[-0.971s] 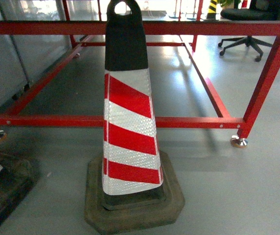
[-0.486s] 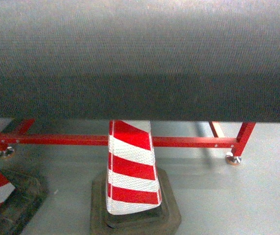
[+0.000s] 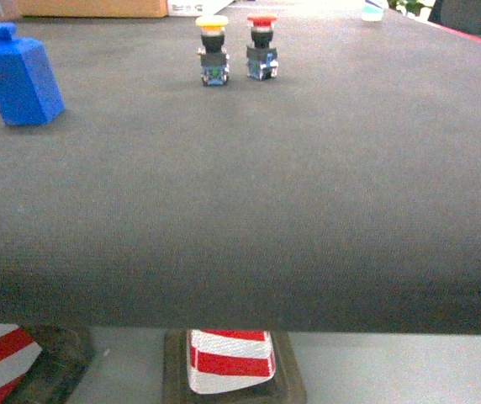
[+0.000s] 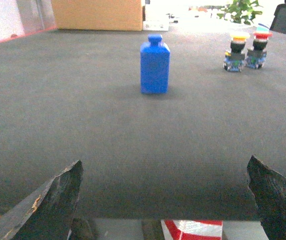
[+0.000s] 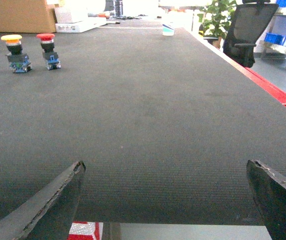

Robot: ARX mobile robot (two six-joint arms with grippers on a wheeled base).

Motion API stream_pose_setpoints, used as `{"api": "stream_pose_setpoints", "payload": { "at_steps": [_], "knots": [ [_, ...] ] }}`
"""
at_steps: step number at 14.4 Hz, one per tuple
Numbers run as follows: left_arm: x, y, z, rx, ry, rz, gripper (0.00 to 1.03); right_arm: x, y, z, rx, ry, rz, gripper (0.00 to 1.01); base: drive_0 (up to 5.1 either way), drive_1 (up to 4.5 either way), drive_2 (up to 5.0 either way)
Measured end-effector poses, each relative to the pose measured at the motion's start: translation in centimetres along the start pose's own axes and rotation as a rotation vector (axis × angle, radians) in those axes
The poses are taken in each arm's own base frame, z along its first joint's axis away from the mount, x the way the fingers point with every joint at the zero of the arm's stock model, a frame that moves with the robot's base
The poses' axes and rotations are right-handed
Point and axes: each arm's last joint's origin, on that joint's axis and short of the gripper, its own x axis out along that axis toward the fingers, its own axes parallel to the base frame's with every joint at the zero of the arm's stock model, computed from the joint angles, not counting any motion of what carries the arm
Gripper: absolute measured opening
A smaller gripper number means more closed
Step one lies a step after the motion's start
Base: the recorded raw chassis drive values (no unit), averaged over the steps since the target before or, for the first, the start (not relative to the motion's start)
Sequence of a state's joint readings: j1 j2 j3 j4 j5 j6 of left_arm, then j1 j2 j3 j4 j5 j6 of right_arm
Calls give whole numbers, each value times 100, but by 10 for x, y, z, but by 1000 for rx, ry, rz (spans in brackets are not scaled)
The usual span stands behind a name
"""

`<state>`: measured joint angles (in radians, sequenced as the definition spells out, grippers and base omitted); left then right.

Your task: Pick blue part to blue bin on bottom shelf

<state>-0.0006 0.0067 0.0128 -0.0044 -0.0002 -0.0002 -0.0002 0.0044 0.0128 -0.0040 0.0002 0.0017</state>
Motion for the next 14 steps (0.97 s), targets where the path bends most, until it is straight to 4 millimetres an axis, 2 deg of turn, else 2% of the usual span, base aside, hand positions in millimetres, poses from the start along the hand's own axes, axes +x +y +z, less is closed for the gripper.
{"api": "stream_pose_setpoints", "payload": {
  "at_steps": [14],
  "knots": [
    [0, 0, 0, 0, 0, 0, 98, 0, 0, 0, 1, 1, 0, 98, 0, 0, 0]
  ]
}}
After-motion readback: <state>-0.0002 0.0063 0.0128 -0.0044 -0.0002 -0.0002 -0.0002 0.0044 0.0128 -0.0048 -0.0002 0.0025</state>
